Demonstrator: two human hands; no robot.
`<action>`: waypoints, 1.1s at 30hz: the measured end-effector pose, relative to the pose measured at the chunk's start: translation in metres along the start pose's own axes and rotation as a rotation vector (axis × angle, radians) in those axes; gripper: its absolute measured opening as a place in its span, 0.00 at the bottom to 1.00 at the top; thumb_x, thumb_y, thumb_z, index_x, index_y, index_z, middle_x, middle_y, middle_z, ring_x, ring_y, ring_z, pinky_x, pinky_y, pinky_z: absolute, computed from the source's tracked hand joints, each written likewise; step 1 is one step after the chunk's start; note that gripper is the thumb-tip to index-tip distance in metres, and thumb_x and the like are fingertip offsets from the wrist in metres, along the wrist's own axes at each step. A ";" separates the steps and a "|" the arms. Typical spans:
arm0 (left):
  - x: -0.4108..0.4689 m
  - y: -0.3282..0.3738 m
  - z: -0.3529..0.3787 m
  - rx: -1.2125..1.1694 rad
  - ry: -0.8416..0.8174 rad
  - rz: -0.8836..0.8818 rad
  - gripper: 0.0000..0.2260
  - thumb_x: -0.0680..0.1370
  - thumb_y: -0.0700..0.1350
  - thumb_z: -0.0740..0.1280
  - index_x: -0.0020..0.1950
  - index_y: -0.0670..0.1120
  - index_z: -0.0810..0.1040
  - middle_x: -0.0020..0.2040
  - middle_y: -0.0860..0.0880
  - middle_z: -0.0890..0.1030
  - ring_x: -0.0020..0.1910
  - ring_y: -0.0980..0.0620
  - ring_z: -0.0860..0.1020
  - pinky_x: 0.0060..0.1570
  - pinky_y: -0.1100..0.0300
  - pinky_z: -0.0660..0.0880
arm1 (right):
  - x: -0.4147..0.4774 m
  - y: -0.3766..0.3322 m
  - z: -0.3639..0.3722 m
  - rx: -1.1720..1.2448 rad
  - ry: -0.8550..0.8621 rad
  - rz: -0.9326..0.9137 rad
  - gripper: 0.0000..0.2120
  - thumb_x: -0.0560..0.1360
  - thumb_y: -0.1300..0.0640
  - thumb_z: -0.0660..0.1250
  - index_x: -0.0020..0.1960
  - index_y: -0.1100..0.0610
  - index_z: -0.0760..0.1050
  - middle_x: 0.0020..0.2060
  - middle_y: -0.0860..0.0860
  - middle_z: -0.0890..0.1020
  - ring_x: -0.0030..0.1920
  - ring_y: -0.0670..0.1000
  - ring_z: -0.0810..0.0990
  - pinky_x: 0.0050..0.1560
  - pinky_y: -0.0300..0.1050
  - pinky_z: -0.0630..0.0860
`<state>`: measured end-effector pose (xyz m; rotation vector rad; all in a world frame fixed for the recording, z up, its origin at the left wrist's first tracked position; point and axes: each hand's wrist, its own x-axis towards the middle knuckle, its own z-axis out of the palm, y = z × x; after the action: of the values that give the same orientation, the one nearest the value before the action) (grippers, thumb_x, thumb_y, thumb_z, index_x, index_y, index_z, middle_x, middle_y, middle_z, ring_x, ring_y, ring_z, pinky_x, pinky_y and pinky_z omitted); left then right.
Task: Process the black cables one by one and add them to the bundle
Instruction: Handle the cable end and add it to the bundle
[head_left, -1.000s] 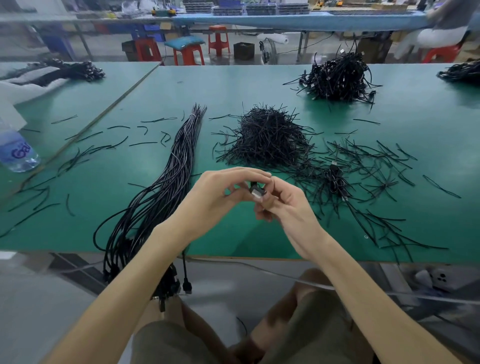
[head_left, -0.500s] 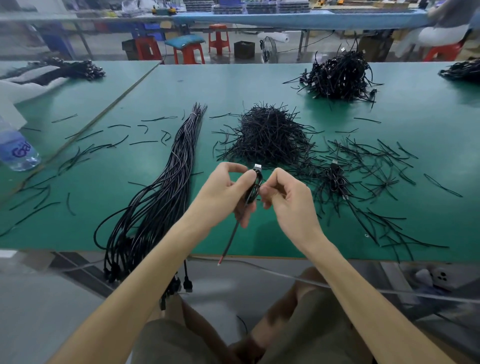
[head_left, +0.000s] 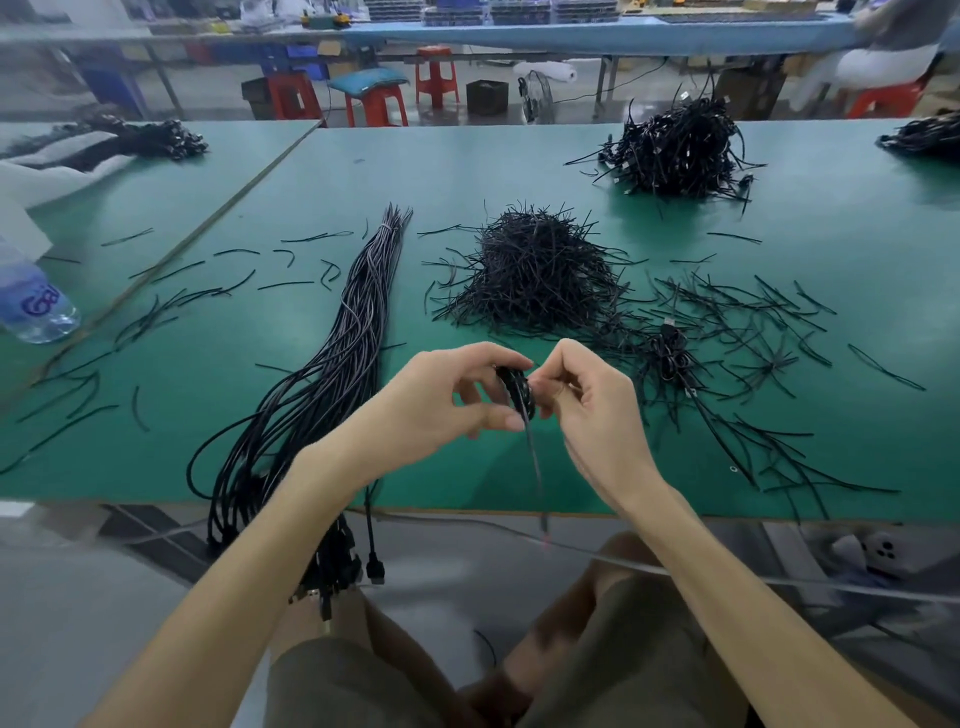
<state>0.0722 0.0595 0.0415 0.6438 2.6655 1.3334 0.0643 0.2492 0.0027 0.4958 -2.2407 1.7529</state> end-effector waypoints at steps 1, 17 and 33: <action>0.002 -0.001 0.001 0.067 0.040 -0.008 0.16 0.74 0.51 0.76 0.61 0.55 0.80 0.39 0.54 0.83 0.32 0.52 0.79 0.39 0.51 0.77 | 0.000 -0.001 0.000 0.010 -0.013 0.011 0.13 0.76 0.72 0.66 0.37 0.58 0.71 0.31 0.45 0.75 0.33 0.45 0.72 0.38 0.39 0.71; 0.012 -0.001 0.013 -0.423 -0.032 -0.422 0.24 0.85 0.51 0.60 0.29 0.45 0.70 0.21 0.49 0.63 0.18 0.52 0.59 0.21 0.65 0.56 | -0.004 -0.003 -0.001 -0.308 -0.113 -0.189 0.12 0.76 0.74 0.66 0.39 0.61 0.71 0.35 0.47 0.73 0.37 0.40 0.76 0.39 0.33 0.71; 0.012 -0.012 0.027 -0.379 -0.015 -0.251 0.30 0.85 0.60 0.57 0.39 0.34 0.75 0.27 0.44 0.69 0.21 0.52 0.65 0.25 0.62 0.61 | -0.010 0.003 -0.014 -0.603 -0.201 -0.325 0.18 0.79 0.59 0.70 0.67 0.61 0.75 0.62 0.52 0.79 0.64 0.53 0.75 0.67 0.50 0.72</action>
<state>0.0646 0.0788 0.0169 0.2628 2.2886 1.6768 0.0718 0.2646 -0.0008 0.8541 -2.4869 0.8437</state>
